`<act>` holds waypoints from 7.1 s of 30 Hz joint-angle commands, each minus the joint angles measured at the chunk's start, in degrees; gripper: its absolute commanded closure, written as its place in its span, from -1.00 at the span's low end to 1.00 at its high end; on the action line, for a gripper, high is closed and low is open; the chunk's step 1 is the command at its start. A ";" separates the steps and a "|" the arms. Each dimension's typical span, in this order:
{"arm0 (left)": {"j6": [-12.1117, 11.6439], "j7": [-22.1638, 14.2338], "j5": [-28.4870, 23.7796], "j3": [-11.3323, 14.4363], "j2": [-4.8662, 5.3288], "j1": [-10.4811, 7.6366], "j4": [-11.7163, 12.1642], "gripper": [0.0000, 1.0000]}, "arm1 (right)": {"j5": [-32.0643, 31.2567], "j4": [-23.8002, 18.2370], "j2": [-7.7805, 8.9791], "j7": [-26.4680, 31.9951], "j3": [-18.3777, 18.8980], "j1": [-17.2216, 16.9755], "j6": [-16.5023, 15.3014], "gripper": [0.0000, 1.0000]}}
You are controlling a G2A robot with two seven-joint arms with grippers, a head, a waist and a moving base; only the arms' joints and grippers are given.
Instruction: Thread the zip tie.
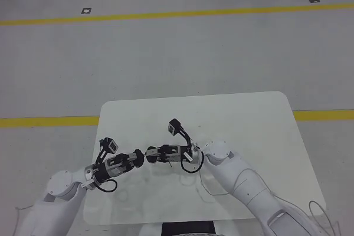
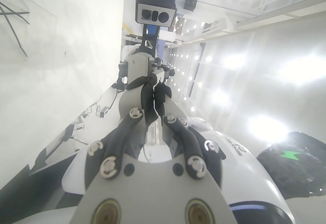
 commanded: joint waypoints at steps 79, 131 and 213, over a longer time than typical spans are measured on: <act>-10.85 -1.74 -1.04 -2.94 -0.24 -0.39 4.65 1.00 | 3.87 0.23 1.97 -5.09 2.57 -0.94 -0.72 -1.00; -10.85 -17.44 -7.31 -12.32 -3.79 -1.82 12.57 1.00 | -56.73 -25.79 5.45 -10.41 -6.91 2.36 30.23 -1.00; -10.85 -17.44 -7.31 -12.32 -3.79 -1.82 12.57 1.00 | -78.55 -2.87 -9.99 4.68 -17.08 12.66 36.09 0.40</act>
